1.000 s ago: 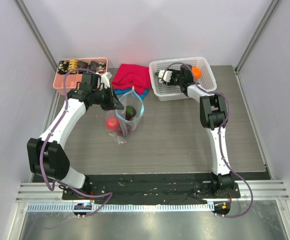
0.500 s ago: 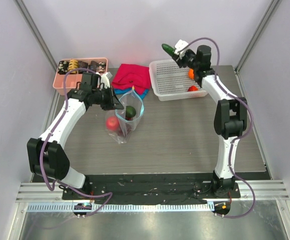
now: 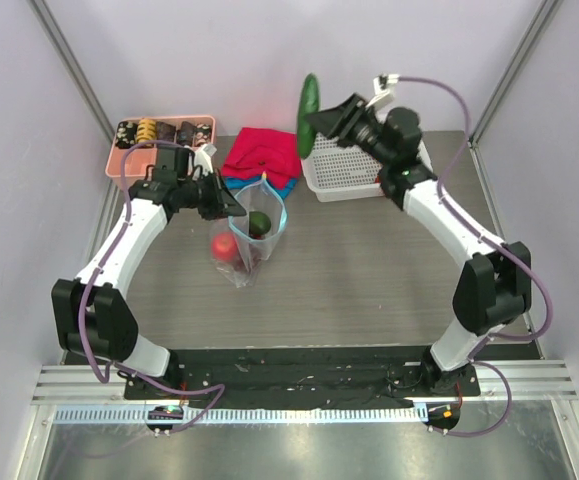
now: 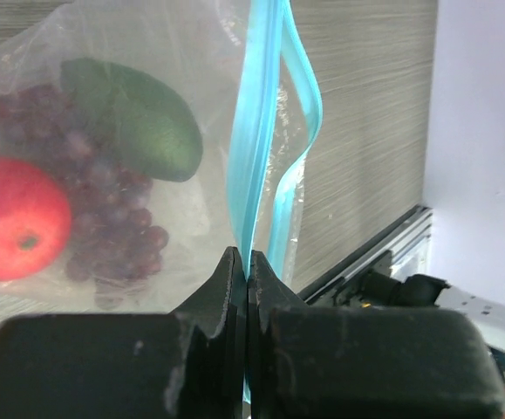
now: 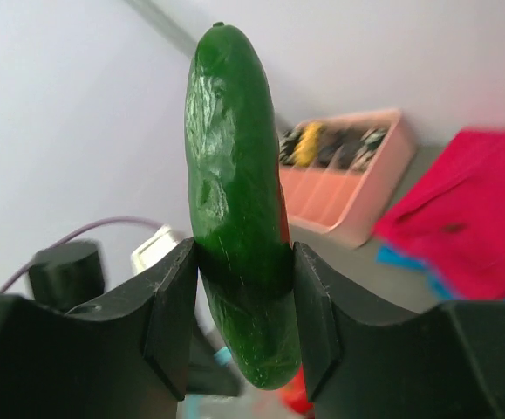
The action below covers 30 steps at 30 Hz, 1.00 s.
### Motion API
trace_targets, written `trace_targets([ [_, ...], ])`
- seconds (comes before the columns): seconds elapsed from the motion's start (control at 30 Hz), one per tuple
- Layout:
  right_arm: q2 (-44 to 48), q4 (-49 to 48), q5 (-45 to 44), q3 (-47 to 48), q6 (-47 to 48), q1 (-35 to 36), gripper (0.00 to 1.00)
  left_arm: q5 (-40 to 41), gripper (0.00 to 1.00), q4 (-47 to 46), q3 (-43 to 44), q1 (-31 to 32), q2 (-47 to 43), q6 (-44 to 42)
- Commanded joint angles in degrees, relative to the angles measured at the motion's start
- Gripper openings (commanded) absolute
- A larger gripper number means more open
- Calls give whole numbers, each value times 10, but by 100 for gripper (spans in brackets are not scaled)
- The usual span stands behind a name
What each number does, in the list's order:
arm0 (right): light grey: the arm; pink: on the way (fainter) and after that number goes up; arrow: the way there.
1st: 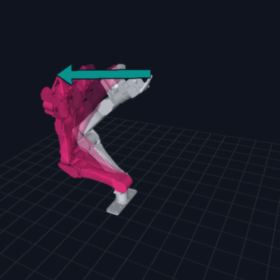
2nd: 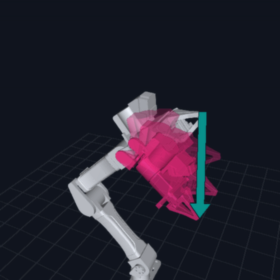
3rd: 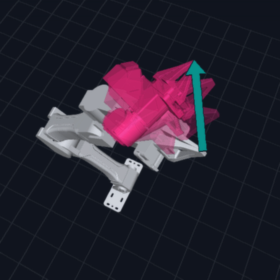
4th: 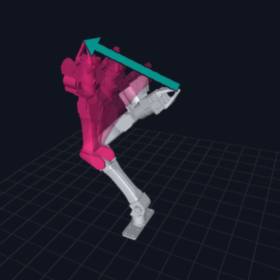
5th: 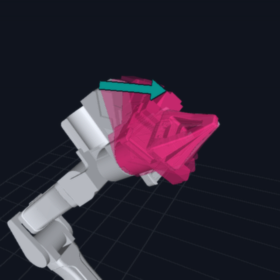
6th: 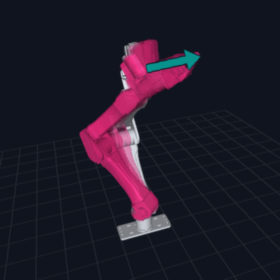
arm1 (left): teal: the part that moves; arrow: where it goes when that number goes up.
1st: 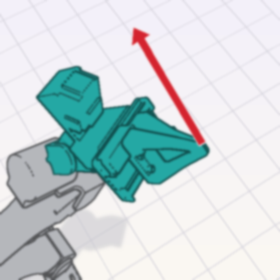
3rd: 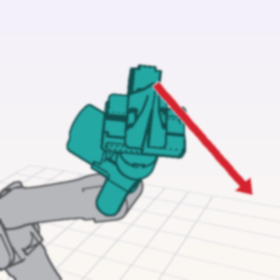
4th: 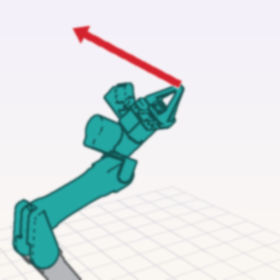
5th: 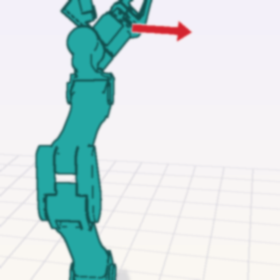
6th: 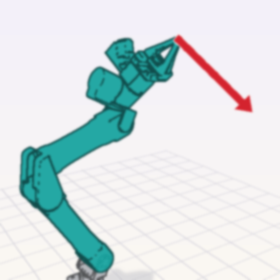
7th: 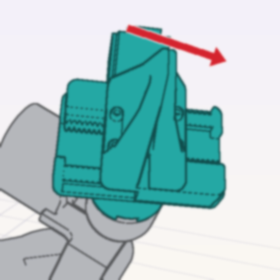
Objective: Place the food in the zip-top bag and seal the zipper
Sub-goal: Place the fake vegetable in the zipper food storage bag.
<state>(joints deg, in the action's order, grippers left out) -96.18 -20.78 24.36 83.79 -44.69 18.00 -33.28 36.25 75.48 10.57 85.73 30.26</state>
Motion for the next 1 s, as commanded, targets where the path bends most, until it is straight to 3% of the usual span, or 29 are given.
trace_targets([
  [0.0, 42, 32, -112, -43, -109, 95, 1, -31, 0, -46, -2, -5, -24, 29],
  [0.33, 46, 170, -215, -107, -213, 197, 1, -42, 0, -75, -15, -17, -29, 75],
  [0.67, 19, 101, -338, -144, -155, 272, 1, -46, 0, -93, -24, -19, -28, 88],
  [0.8, -1, 117, -313, -141, -183, 274, 1, -47, 0, -93, -23, -20, -29, 86],
  [0.97, -31, 113, -145, -126, -199, 274, 1, -47, 0, -87, -23, -20, -30, 78],
])
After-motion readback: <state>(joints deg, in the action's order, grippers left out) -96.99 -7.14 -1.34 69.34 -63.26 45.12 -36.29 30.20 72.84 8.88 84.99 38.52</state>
